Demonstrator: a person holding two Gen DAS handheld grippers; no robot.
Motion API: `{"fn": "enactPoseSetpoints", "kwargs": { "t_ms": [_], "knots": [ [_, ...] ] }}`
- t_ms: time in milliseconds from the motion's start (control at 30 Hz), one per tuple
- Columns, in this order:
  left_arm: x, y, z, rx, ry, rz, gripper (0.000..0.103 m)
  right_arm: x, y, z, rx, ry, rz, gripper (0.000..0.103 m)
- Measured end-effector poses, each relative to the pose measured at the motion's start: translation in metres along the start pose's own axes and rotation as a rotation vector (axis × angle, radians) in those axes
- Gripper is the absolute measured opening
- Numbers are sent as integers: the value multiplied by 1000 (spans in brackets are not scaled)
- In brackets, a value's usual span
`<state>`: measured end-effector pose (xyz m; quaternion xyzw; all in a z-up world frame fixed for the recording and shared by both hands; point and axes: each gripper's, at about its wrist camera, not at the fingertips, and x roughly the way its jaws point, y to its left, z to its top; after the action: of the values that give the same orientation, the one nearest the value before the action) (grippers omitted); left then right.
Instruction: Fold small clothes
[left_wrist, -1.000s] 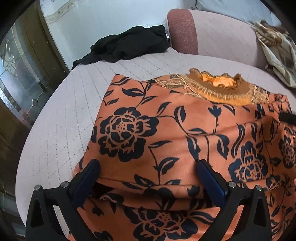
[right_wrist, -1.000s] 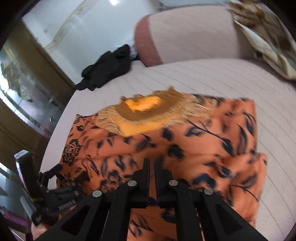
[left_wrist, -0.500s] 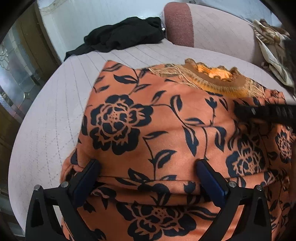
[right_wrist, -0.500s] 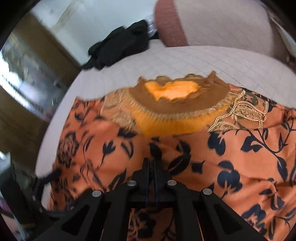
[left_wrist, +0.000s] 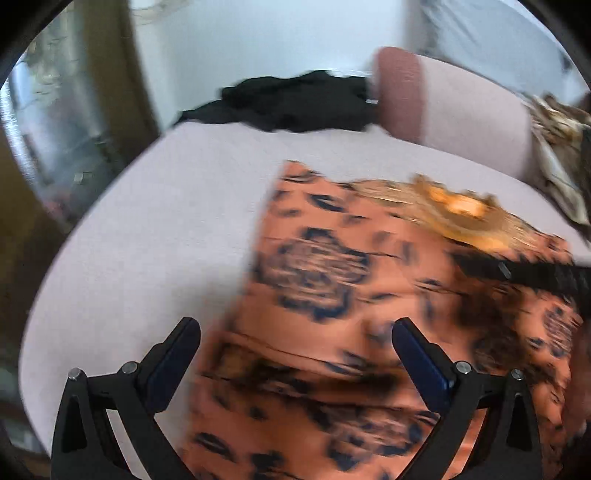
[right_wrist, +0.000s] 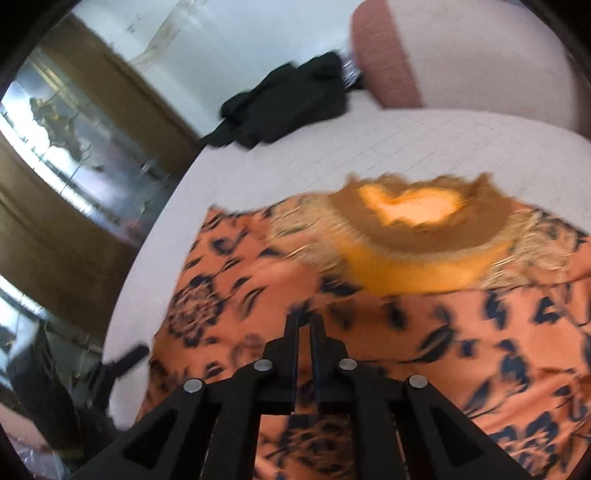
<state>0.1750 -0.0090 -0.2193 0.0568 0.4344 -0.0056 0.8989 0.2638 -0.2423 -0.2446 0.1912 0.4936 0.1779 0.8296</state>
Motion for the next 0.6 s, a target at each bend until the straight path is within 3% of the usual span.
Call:
{"fn": "enactPoseSetpoints", "kwargs": {
  "t_ms": [100, 133, 200, 300, 400, 600],
  "knots": [
    [29, 14, -3, -43, 116, 22, 103, 18, 7, -7, -24, 45, -20, 9],
    [41, 21, -6, -76, 166, -6, 103, 27, 6, -9, -25, 66, -45, 9],
    [42, 30, -7, -140, 187, -54, 103, 32, 5, -14, -2, 70, -36, 10],
    [36, 37, -4, -143, 190, -45, 103, 27, 9, -19, -20, 110, -22, 9],
    [34, 44, -1, -173, 184, -39, 103, 6, 18, -31, -65, 93, -30, 9],
    [40, 40, 1, -156, 190, -29, 103, 9, 19, -61, -55, 190, -33, 9]
  ]
}}
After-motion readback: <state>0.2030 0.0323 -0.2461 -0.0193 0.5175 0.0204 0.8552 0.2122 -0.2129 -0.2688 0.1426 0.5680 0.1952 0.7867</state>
